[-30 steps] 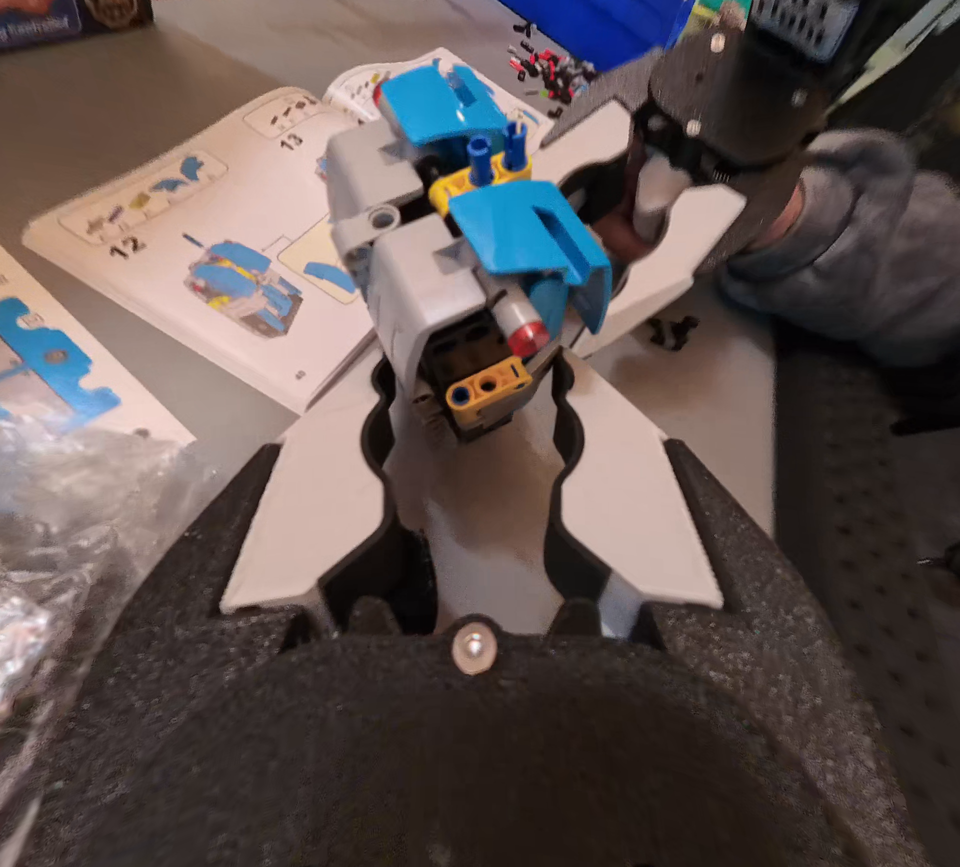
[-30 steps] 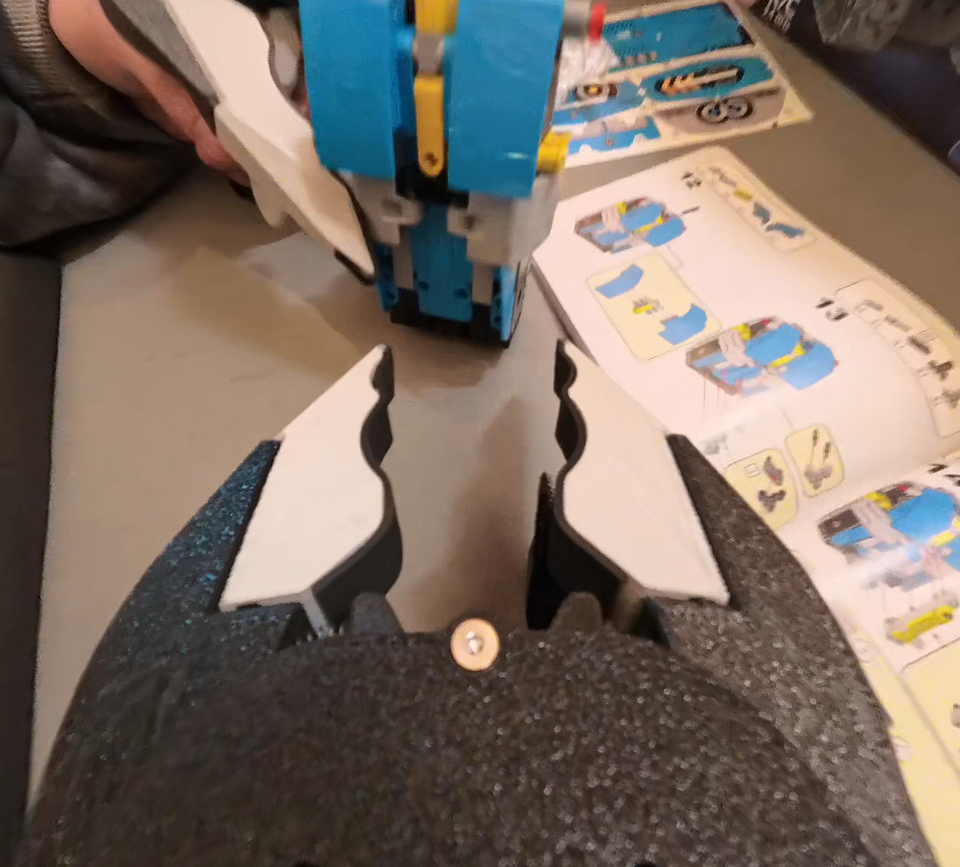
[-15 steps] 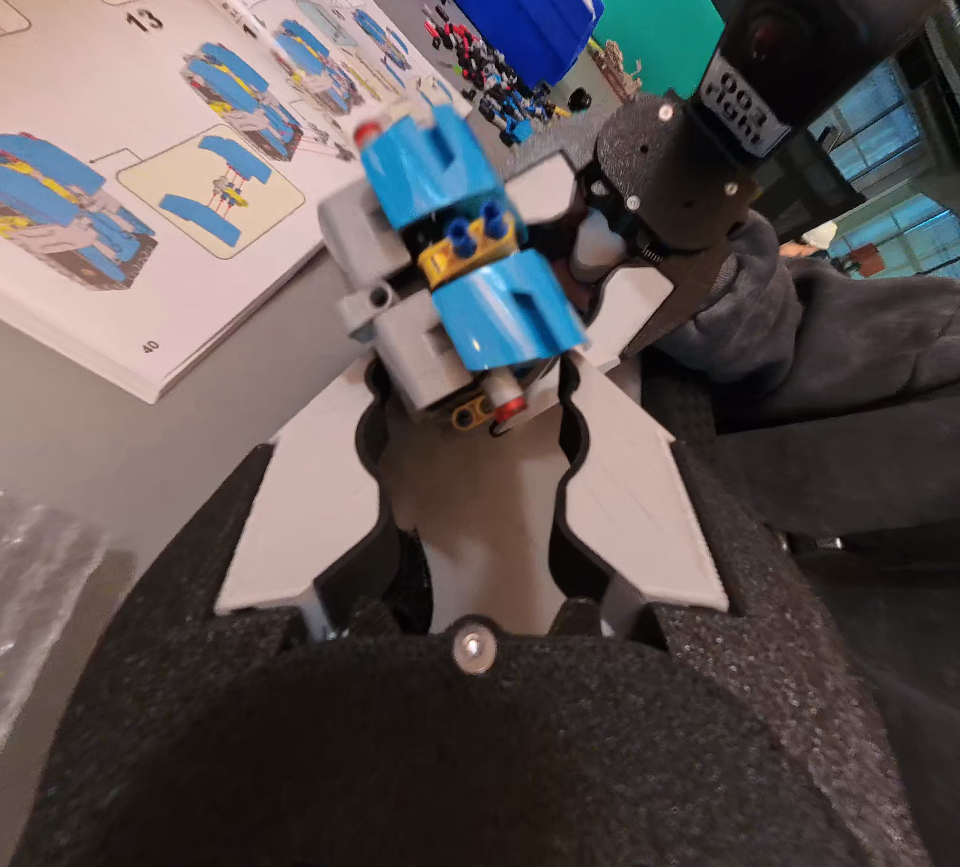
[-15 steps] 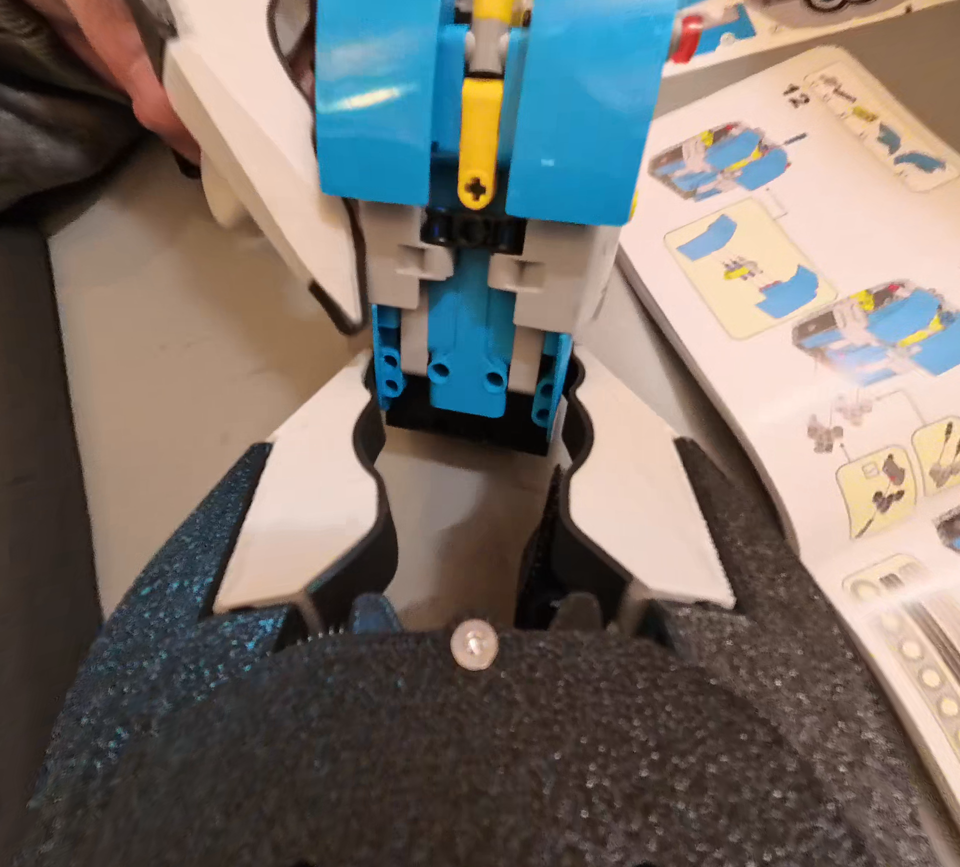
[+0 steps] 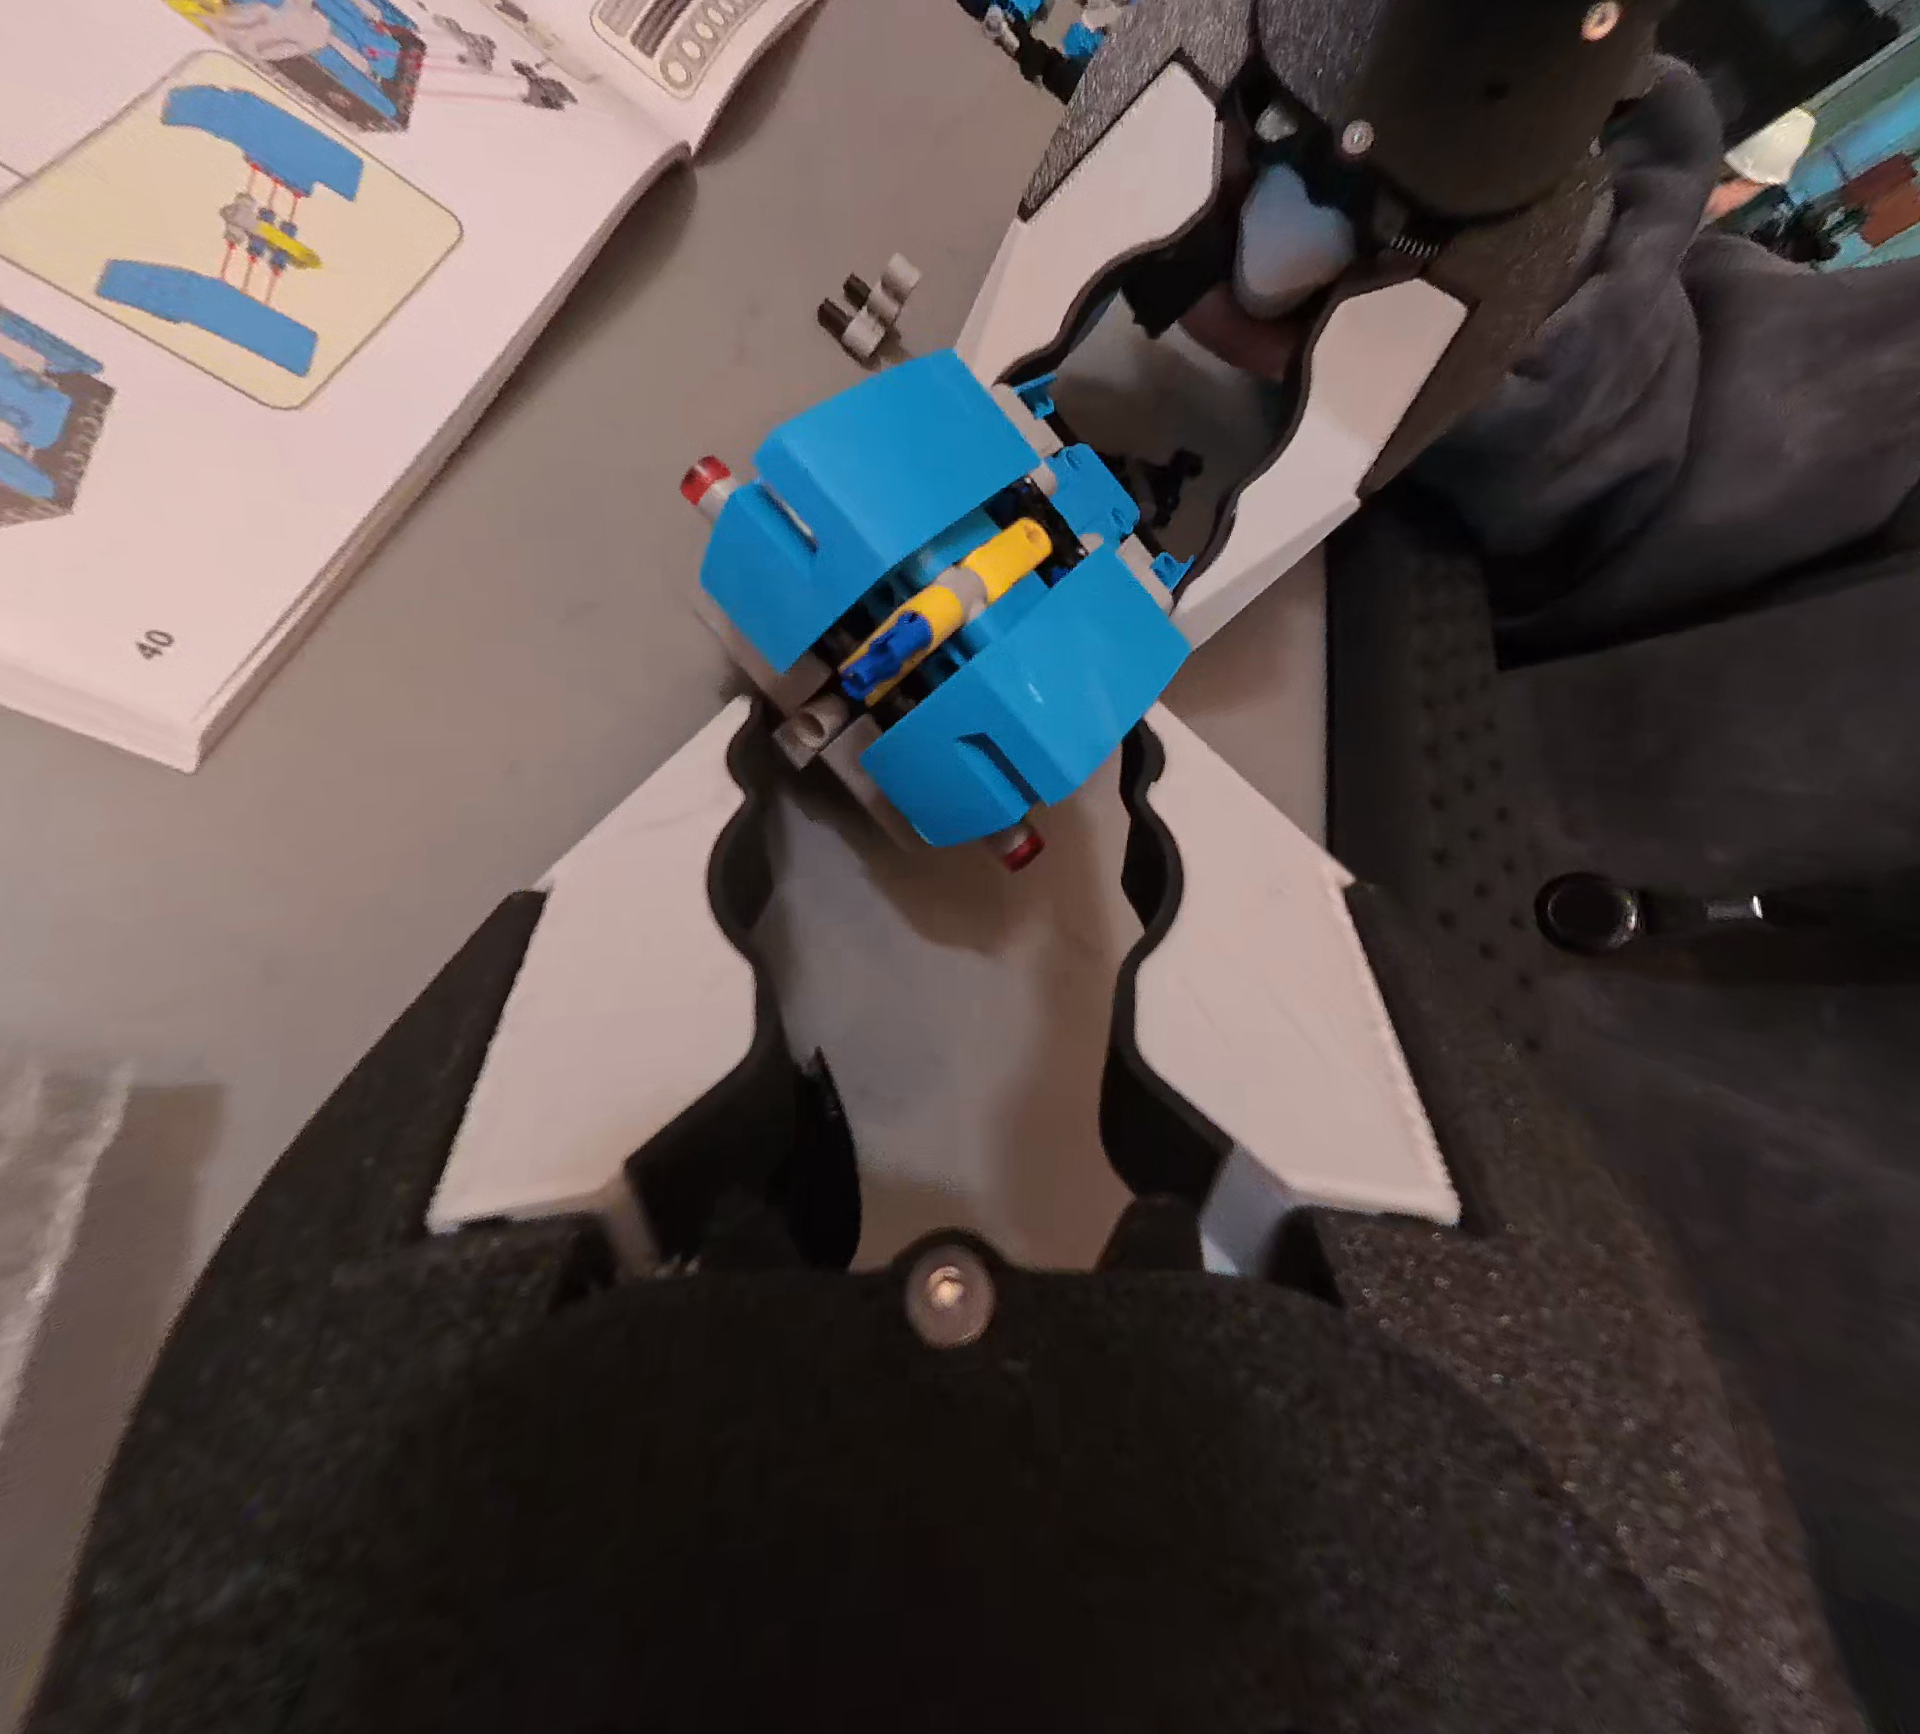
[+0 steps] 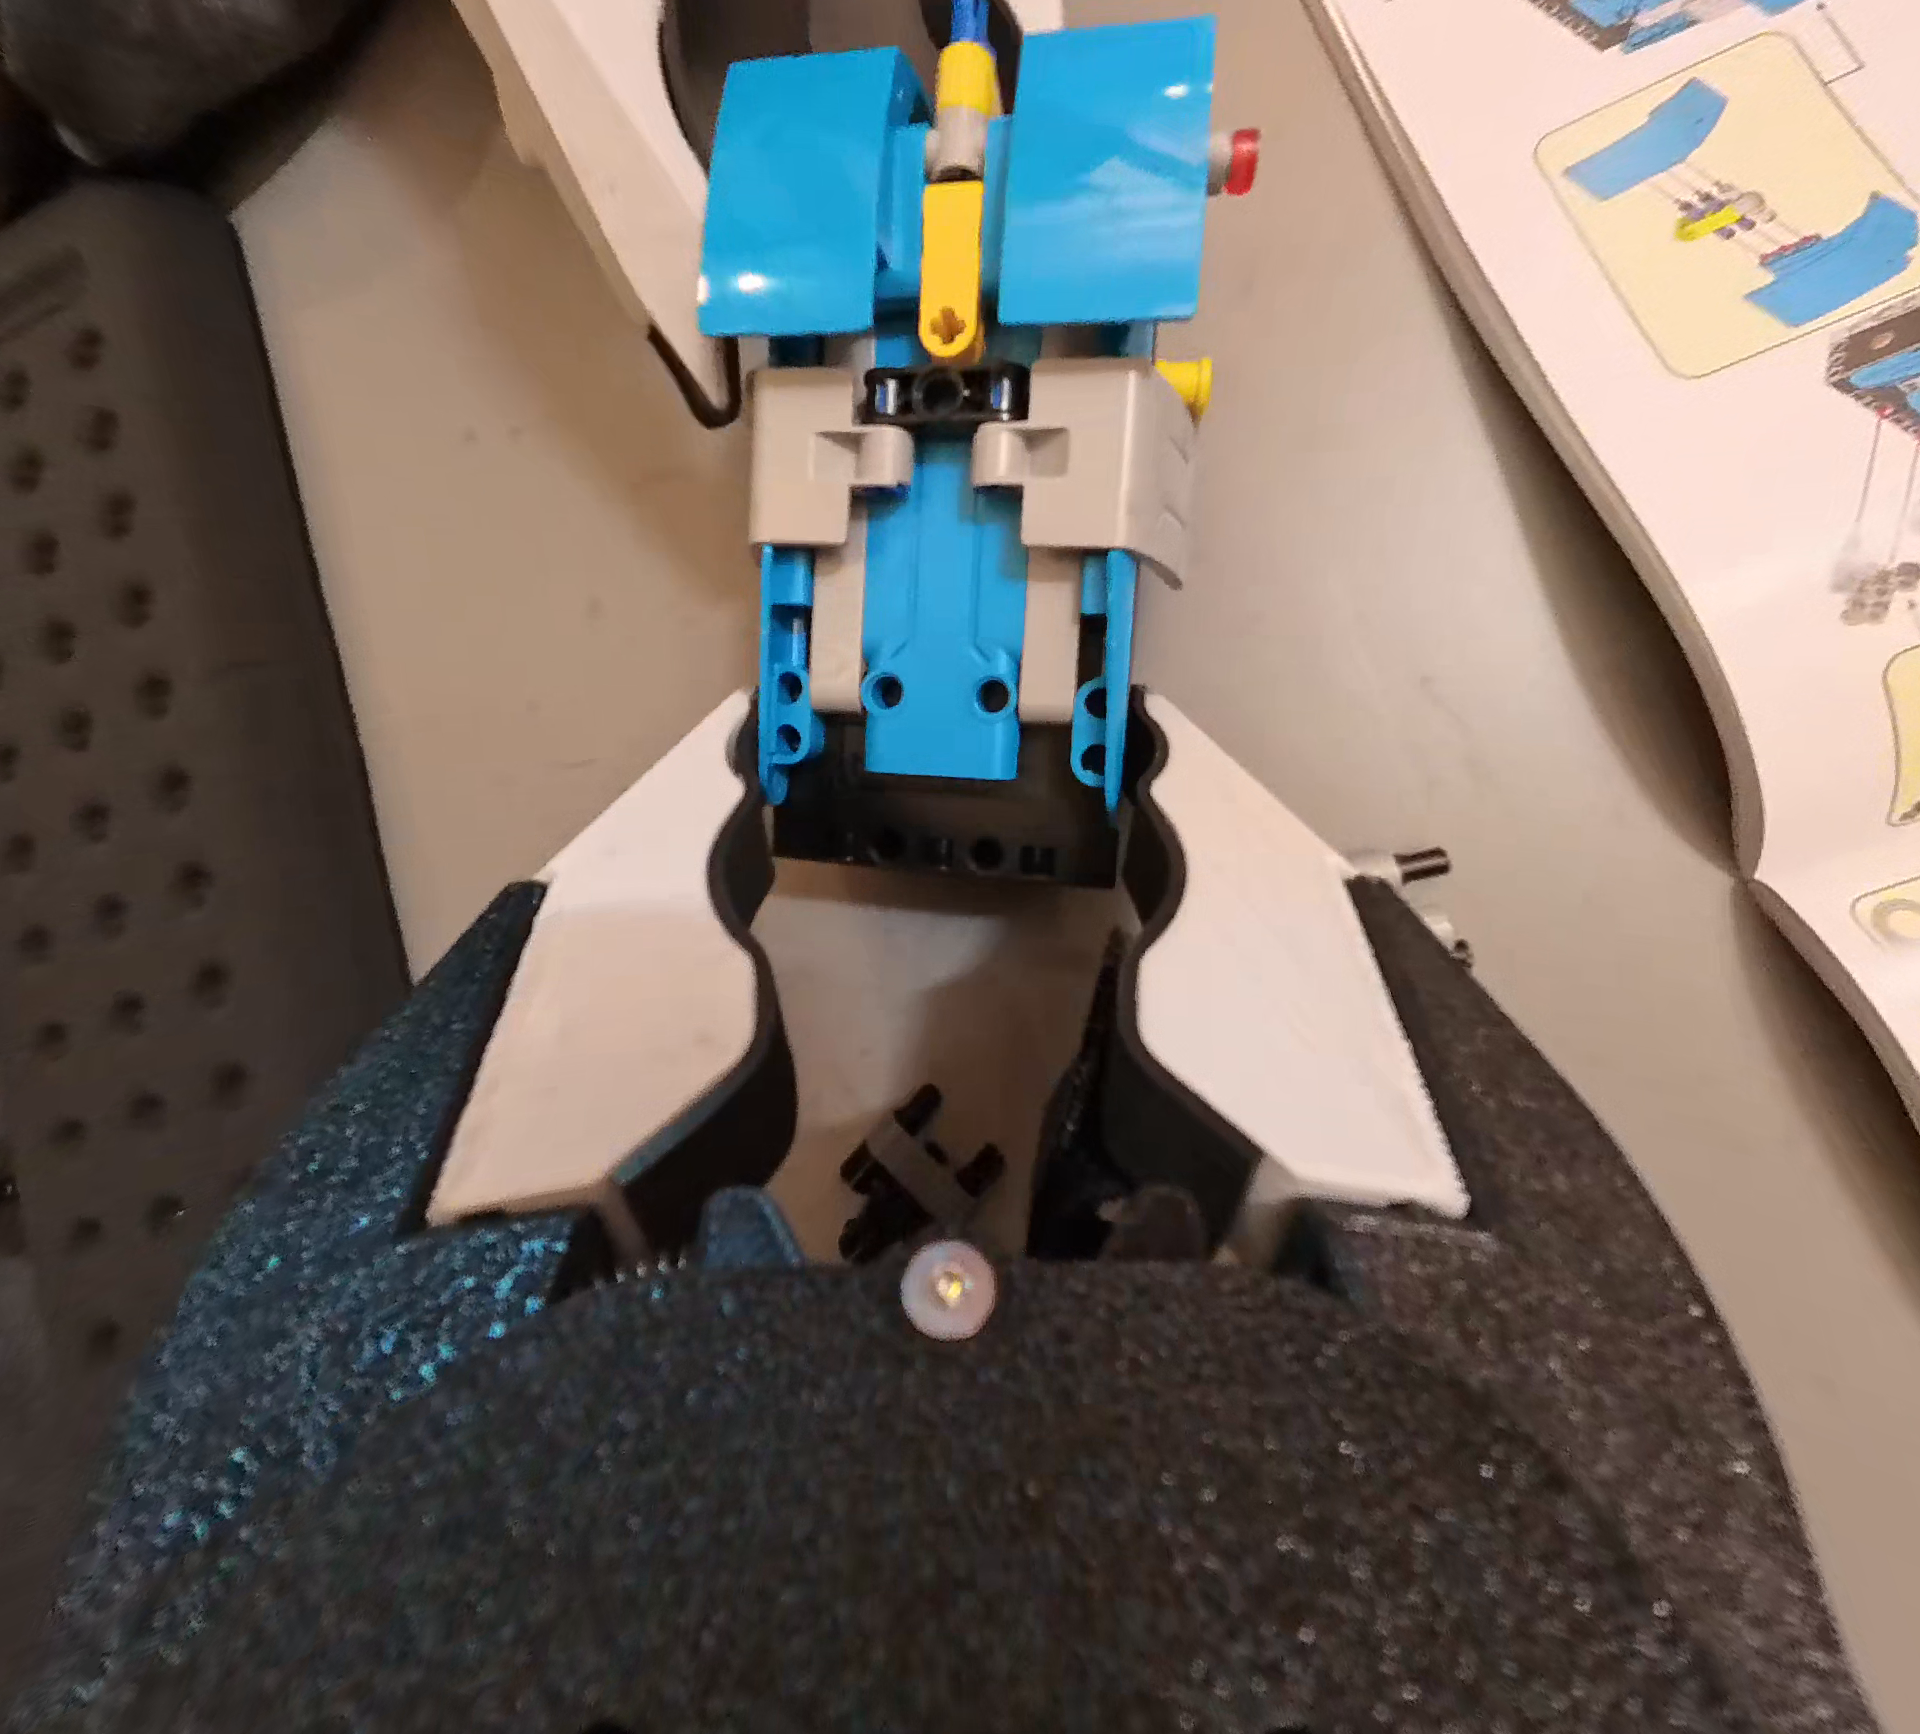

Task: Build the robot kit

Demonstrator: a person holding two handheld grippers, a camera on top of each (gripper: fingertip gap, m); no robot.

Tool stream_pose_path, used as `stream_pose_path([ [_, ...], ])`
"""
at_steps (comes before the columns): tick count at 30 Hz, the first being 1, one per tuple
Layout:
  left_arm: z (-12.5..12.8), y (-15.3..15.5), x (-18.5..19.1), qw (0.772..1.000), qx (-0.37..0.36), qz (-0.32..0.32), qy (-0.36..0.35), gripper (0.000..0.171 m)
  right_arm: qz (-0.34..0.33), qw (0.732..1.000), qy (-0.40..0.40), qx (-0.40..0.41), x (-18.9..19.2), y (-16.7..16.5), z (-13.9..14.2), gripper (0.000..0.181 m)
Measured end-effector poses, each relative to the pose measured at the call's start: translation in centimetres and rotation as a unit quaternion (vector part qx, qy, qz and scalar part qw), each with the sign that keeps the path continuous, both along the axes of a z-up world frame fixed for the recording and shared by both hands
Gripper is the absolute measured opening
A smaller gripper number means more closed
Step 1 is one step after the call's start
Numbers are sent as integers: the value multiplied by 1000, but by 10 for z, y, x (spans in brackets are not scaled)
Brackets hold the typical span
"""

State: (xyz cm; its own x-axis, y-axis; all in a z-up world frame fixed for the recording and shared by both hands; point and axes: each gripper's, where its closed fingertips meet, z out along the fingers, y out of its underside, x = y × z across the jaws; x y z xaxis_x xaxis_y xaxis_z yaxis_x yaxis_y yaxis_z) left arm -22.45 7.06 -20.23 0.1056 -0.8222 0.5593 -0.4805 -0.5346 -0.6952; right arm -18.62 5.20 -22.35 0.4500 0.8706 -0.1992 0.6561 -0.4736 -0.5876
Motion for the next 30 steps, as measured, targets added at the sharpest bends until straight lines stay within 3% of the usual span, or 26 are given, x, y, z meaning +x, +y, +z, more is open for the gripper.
stream_pose_path([
  [2, 6, 4, 2, 1000, 7, 10, -15, 62, 13, 1000, 13, 6, 2, 0, 2, 68],
  [5, 11, 3, 3, 999, 11, 11, -29, 57, 15, 998, -18, 56, 35, 13, 11, 67],
  [9, 8, -1, 6, 1000, 11, 5, -21, 59, 19, 998, 40, 42, 67, 15, 27, 65],
  [13, 8, -2, 9, 1000, 5, 5, -24, 59, 36, 998, 51, 7, 71, 14, 15, 61],
  [16, 8, -3, 9, 1000, 8, 6, -24, 59, 34, 998, -8, 59, 84, 26, 7, 59],
  [18, 8, -2, 9, 1000, 6, 7, -24, 59, 9, 995, -13, 101, 90, 42, 9, 42],
  [21, 7, -1, 8, 1000, 0, 10, -20, 59, -5, 992, -30, 119, 92, 54, 0, 32],
  [26, 0, -1, 6, 1000, -13, 11, -3, 59, 22, 993, -19, 116, 73, 52, -5, 29],
  [28, -2, -3, 5, 1000, -14, 7, 5, 59, 26, 993, -18, 112, 72, 50, -6, 10],
  [30, -6, -4, 4, 1000, -9, 5, 18, 60, 20, 992, -23, 119, 77, 52, -3, 8],
])
